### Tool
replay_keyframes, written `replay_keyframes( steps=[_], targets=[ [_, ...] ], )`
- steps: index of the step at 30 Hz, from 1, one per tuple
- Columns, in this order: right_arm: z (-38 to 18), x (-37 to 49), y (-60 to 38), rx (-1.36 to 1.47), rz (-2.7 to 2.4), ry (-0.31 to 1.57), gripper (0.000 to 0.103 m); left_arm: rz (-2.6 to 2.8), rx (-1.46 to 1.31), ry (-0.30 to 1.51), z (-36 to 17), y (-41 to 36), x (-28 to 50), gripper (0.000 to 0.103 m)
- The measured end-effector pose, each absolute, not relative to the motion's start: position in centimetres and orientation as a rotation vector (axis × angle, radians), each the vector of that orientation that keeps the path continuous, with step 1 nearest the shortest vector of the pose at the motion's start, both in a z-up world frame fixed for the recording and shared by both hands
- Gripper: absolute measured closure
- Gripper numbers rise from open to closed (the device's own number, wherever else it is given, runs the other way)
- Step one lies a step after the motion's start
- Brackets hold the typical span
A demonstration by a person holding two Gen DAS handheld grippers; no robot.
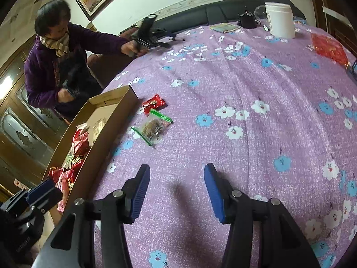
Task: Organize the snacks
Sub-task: 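Withdraw both open grippers from the box toward the last snacks, then grasp the small red candy bag with the right gripper while the left grasps the clear green-ended bag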
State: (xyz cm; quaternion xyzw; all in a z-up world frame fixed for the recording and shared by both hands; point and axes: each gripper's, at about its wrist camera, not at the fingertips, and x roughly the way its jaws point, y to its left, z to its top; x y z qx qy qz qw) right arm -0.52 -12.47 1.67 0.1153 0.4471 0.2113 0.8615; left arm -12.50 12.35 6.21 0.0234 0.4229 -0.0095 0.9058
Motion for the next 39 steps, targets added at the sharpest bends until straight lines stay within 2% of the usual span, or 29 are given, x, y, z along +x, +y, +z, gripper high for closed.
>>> replay_keyframes(
  steps=[16,23,29,39],
  targets=[
    [1.1,-0.5,-12.2,0.236,0.447,0.957,0.048,-0.038,0.057,0.896,5.4,11.6,-12.1,0.072],
    [2.5,0.3,-11.3,0.184,0.469,0.952,0.048,-0.053,-0.043,0.853,6.3,14.0,-12.4,0.072],
    [4.2,3.6,-9.1,0.11,0.472,0.935,0.048,-0.034,-0.149,0.828,6.8,17.0,-12.8,0.072],
    [2.7,11.4,-2.5,0.057,0.422,0.979,0.048,-0.032,-0.19,0.829,6.6,18.4,-13.7,0.072]
  ],
)
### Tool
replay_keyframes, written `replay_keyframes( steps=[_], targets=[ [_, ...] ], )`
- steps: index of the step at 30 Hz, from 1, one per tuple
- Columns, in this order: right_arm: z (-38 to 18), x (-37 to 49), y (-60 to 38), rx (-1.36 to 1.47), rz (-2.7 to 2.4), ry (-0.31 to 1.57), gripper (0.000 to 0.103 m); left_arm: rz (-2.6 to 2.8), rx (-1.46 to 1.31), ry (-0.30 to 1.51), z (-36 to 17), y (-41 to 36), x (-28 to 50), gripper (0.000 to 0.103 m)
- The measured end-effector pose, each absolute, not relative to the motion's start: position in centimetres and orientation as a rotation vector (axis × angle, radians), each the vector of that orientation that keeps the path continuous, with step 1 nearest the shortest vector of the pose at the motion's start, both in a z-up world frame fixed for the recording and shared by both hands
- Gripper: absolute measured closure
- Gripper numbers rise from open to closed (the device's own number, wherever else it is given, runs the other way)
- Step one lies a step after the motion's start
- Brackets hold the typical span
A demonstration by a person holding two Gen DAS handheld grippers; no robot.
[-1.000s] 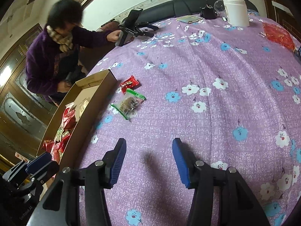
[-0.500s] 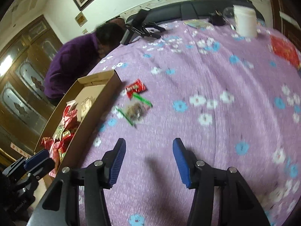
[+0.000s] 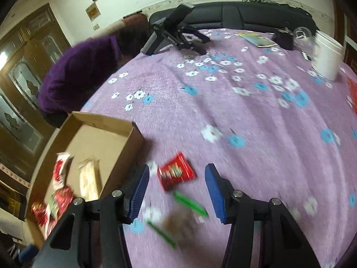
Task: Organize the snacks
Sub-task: 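Grasp the small red candy bag with the right gripper while the left grasps the clear green-ended bag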
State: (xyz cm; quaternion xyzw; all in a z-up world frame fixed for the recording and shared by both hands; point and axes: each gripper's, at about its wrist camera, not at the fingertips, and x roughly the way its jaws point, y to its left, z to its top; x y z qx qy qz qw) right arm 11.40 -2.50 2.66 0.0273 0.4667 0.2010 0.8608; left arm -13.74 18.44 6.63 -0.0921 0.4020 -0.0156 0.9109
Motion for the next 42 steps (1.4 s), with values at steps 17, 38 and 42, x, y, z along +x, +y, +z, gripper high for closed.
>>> replay_keyframes(
  steps=[17,38,42],
  targets=[
    [1.7,4.9,-12.5,-0.003,0.325,0.998,0.073,-0.174,-0.221,0.866,5.8,16.4,-12.6,0.072],
    [1.3,2.5,-16.2,0.032,0.336,0.919,0.073,-0.307,-0.245,0.967,5.4,9.9,-8.2,0.072],
    [1.2,2.5,-16.5,0.059,0.339,0.923,0.073,-0.306,-0.277,0.954,5.5,10.4,-6.9,0.072]
  ],
)
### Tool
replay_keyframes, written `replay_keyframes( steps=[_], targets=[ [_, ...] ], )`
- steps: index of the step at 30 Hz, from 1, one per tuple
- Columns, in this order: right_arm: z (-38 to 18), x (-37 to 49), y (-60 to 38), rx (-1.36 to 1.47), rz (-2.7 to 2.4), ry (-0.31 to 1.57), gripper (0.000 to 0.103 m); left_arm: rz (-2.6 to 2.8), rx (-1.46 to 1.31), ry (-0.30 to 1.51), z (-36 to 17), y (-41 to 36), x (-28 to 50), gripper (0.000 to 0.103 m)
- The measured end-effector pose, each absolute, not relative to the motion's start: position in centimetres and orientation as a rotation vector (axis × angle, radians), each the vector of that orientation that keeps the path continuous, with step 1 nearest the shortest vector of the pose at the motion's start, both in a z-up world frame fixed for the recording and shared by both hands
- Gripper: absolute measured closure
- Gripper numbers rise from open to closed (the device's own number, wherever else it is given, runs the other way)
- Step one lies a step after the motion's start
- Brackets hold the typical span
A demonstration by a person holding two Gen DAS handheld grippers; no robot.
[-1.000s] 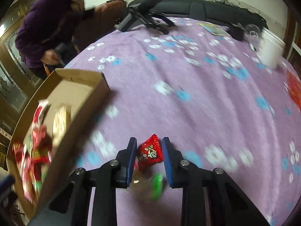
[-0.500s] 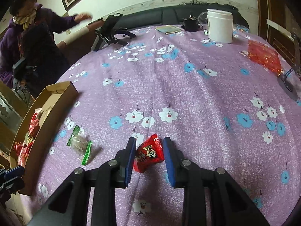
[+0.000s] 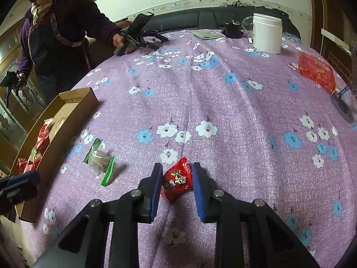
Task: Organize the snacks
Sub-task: 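Grasp the small red candy bag with the right gripper while the left grasps the clear green-ended bag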
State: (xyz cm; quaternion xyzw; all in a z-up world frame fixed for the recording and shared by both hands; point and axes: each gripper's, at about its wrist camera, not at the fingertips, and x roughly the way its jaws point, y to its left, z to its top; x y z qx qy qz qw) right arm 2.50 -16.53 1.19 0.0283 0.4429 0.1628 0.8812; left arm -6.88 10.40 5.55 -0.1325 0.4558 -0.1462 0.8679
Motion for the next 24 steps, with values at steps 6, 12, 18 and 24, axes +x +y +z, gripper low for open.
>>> replay_keyframes(
  steps=[6,12,18,24],
  targets=[
    [1.2,2.6,-16.6,0.064,0.34,0.922,0.073,-0.327,-0.432,0.983,4.5,11.4,-3.5,0.072],
    [1.2,2.6,-16.6,0.064,0.339,0.922,0.073,-0.365,-0.491,1.001,3.2,10.4,-0.5,0.072],
    [1.2,2.6,-16.6,0.064,0.339,0.922,0.073,-0.377,-0.455,1.037,1.3,8.8,0.8,0.072],
    [1.2,2.6,-16.5,0.055,0.336,0.922,0.072,-0.376,-0.275,1.022,1.2,6.1,0.3,0.053]
  ],
)
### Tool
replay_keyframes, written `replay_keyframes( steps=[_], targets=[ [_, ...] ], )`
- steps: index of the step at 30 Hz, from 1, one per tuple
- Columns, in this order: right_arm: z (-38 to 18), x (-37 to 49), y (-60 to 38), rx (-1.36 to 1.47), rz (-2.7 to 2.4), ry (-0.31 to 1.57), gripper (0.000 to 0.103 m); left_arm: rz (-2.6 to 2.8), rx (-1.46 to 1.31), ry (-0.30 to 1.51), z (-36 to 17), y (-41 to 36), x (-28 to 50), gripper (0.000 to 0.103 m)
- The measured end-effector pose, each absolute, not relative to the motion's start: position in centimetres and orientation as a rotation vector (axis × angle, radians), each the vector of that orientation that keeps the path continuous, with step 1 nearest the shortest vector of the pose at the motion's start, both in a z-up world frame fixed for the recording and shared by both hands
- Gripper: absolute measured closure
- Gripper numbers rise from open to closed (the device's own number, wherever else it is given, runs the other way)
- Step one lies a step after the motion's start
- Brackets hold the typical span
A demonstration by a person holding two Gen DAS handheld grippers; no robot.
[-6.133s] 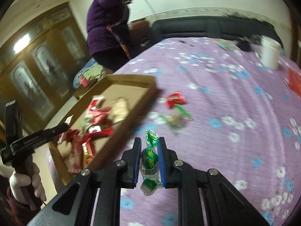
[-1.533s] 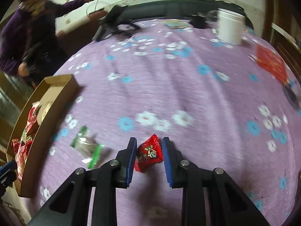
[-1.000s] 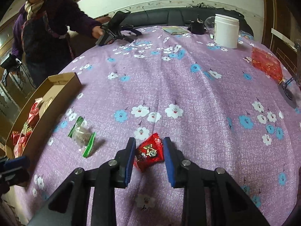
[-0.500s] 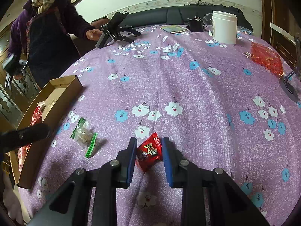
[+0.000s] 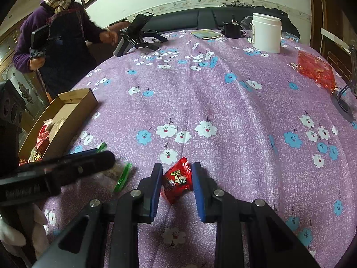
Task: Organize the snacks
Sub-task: 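Grasp the small red candy bag with the right gripper while the left grasps the clear green-ended bag, then carry both snacks over the box and open both grippers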
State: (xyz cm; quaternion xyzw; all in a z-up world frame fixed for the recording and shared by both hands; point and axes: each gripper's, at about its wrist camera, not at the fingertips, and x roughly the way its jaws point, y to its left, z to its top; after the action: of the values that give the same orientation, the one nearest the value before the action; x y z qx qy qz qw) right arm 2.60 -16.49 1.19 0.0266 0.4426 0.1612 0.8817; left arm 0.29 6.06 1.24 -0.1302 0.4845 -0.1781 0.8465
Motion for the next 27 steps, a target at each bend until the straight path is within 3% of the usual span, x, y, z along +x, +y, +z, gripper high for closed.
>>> replay_keyframes(
  steps=[7,12,18,27],
  targets=[
    [1.2,2.5,-16.4,0.051,0.33,0.92,0.073,-0.355,-0.026,0.965,0.9,3.2,-1.2,0.054],
    [1.3,2.3,-16.0,0.029,0.327,0.917,0.075,-0.35,0.007,0.958,0.7,3.1,-1.1,0.061],
    [1.4,2.5,-16.9,0.088,0.33,0.918,0.078,-0.367,-0.071,0.958,1.4,4.5,-2.3,0.062],
    [3.0,1.9,-18.0,0.211,0.406,0.854,0.078,-0.32,-0.275,0.879,5.5,12.6,-5.1,0.062]
  ],
)
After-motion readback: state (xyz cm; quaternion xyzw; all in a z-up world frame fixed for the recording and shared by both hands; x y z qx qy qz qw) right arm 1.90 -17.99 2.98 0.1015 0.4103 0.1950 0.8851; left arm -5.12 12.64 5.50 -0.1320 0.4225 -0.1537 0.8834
